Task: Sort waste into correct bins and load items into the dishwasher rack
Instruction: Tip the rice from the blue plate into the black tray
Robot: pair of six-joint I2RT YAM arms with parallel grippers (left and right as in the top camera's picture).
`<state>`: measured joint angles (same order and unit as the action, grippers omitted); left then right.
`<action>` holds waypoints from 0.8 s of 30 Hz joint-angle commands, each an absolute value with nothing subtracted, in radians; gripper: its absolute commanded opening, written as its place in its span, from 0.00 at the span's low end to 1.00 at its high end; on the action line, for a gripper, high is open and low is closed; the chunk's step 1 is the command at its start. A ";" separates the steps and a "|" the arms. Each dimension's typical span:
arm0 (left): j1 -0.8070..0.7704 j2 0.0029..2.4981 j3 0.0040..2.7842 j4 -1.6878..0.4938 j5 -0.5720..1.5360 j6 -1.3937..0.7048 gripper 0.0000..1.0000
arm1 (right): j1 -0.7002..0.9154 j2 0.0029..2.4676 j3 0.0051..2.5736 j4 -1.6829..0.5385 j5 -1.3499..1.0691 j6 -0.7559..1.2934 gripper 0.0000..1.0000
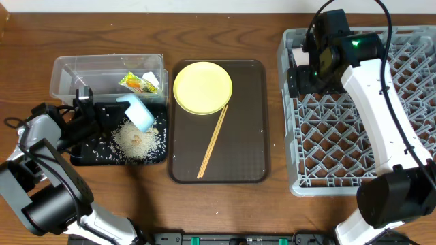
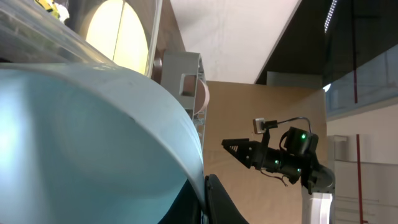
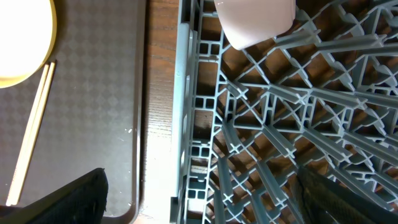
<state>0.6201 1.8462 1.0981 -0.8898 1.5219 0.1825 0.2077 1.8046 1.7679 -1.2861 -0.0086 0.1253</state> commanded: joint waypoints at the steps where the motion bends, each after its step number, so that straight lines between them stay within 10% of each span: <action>1: 0.627 1.846 1.102 -0.892 1.563 0.224 0.06 | 0.203 1.810 1.770 -1.287 -0.015 0.126 0.94; 24: 0.484 1.724 1.105 -0.968 1.372 0.220 0.06 | 0.203 1.810 1.770 -1.295 -0.015 0.126 0.94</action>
<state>0.5308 1.8008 1.0981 -0.9615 1.4487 0.1909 0.2077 1.8046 1.7679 -1.2930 -0.0086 0.1253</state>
